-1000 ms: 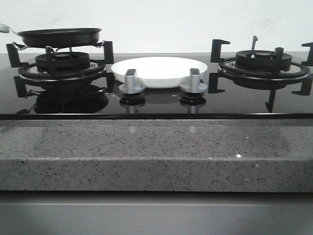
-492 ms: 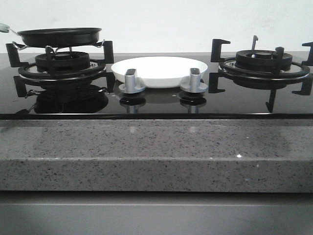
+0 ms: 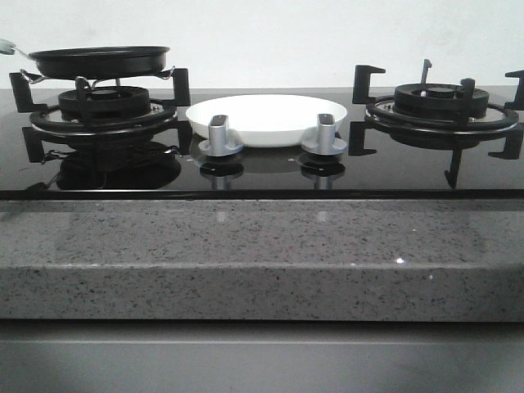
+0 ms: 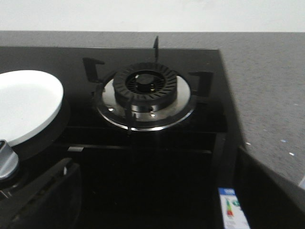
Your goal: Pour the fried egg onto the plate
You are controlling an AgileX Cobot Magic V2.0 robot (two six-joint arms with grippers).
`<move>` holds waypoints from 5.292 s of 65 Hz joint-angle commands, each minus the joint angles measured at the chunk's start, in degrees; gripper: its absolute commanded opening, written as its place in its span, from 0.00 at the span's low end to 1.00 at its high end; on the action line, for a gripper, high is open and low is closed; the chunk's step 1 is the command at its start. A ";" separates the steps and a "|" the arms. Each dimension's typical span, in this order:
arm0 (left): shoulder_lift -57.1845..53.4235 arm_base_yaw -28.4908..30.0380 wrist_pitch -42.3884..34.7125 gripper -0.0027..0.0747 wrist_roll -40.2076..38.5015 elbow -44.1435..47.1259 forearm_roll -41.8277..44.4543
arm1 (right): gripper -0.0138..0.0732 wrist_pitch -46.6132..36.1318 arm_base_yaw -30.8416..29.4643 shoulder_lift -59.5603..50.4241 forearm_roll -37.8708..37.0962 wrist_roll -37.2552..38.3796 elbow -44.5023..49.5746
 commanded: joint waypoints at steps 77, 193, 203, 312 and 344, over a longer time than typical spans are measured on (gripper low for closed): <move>0.80 0.07 -4.55 0.94 -0.49 -1.91 -0.18 | 0.55 52.68 12.13 78.74 3.91 -2.88 -95.13; 0.80 0.07 -4.55 0.63 -0.49 -1.91 -0.18 | 0.09 58.22 10.06 79.06 9.53 -1.10 -102.70; 0.80 0.07 -4.55 0.60 -0.49 -1.91 -0.18 | 0.09 58.22 10.30 75.90 11.12 -1.96 -97.53; 31.49 5.21 9.21 0.55 -0.59 -23.05 -27.71 | 0.09 39.46 13.68 53.75 14.66 -6.78 -56.79; 62.80 16.48 27.50 0.55 15.75 -45.96 -58.62 | 0.09 39.46 13.68 53.75 14.66 -6.78 -56.79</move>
